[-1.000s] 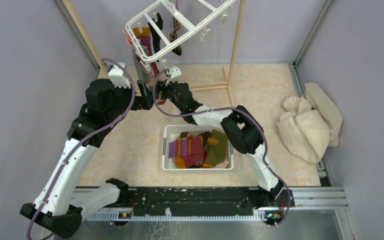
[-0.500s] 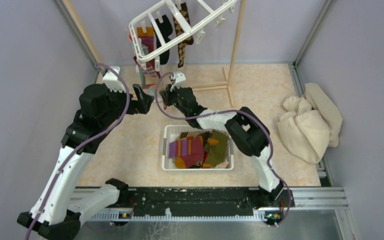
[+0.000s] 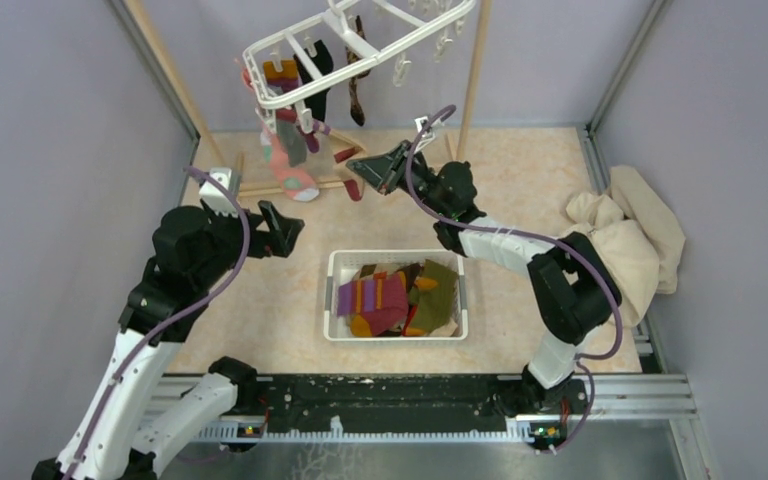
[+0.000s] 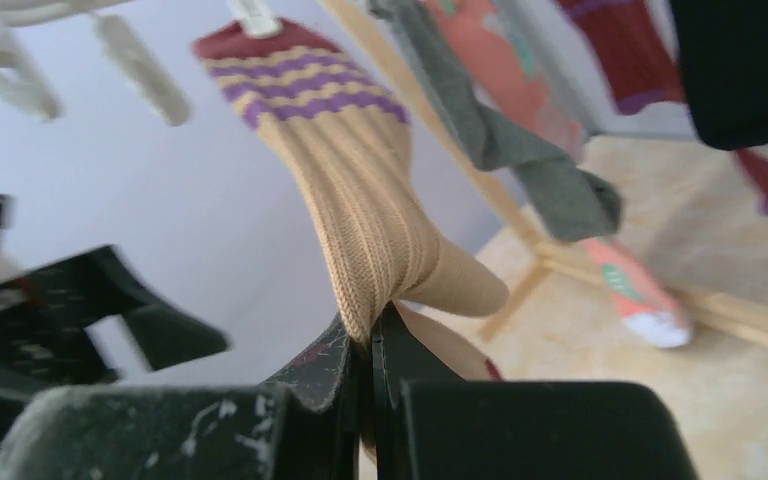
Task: Remove the socks clipped to the hanger
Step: Adjust the hanger on the clothesline.
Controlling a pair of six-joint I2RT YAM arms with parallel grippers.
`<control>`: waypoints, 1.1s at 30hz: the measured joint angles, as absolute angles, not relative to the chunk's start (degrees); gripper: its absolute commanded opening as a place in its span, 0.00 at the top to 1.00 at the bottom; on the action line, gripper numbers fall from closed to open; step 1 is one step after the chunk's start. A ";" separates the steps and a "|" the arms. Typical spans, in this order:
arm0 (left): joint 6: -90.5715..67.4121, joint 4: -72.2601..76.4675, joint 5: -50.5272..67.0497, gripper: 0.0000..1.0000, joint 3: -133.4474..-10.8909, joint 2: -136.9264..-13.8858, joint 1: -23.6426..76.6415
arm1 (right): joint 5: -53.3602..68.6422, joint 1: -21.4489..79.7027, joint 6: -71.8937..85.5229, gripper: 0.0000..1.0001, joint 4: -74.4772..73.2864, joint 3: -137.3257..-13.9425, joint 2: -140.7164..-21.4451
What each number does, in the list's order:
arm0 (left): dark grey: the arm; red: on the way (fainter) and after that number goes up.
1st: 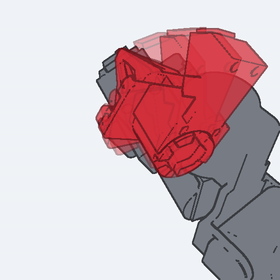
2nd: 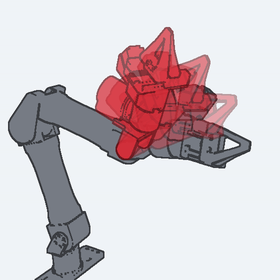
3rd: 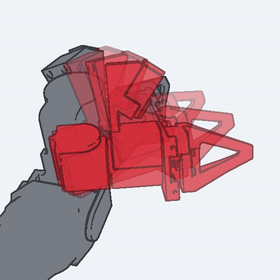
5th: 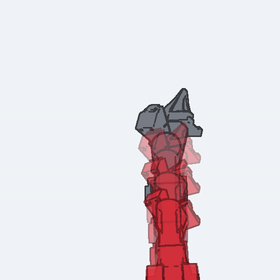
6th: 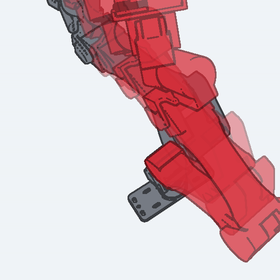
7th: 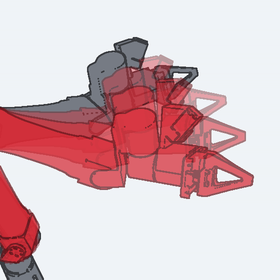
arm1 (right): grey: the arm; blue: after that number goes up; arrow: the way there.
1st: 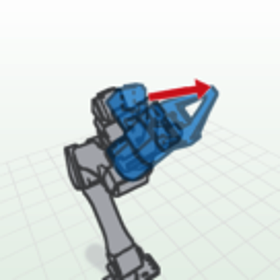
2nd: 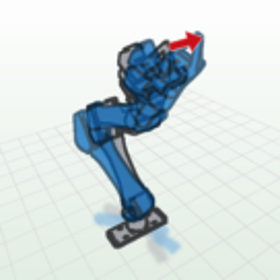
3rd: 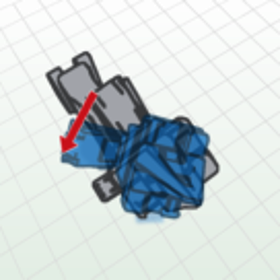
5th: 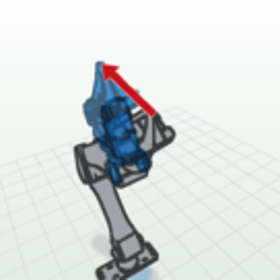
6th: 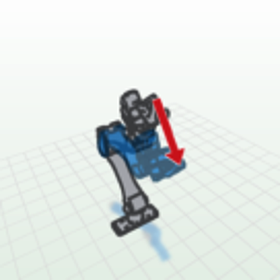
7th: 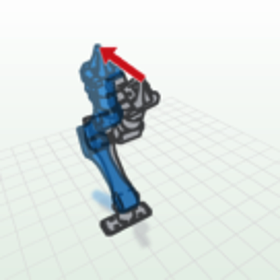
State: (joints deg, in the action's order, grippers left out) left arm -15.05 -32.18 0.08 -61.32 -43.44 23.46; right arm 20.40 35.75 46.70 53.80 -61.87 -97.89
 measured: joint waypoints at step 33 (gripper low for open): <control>-25.30 5.02 17.96 0.01 -42.17 -49.69 23.46 | 42.78 31.11 92.42 1.00 87.72 -43.27 -93.25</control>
State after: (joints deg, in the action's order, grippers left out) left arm -25.30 5.02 17.96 -42.17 -49.69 23.46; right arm 42.78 31.11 92.42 87.72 -43.27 -93.25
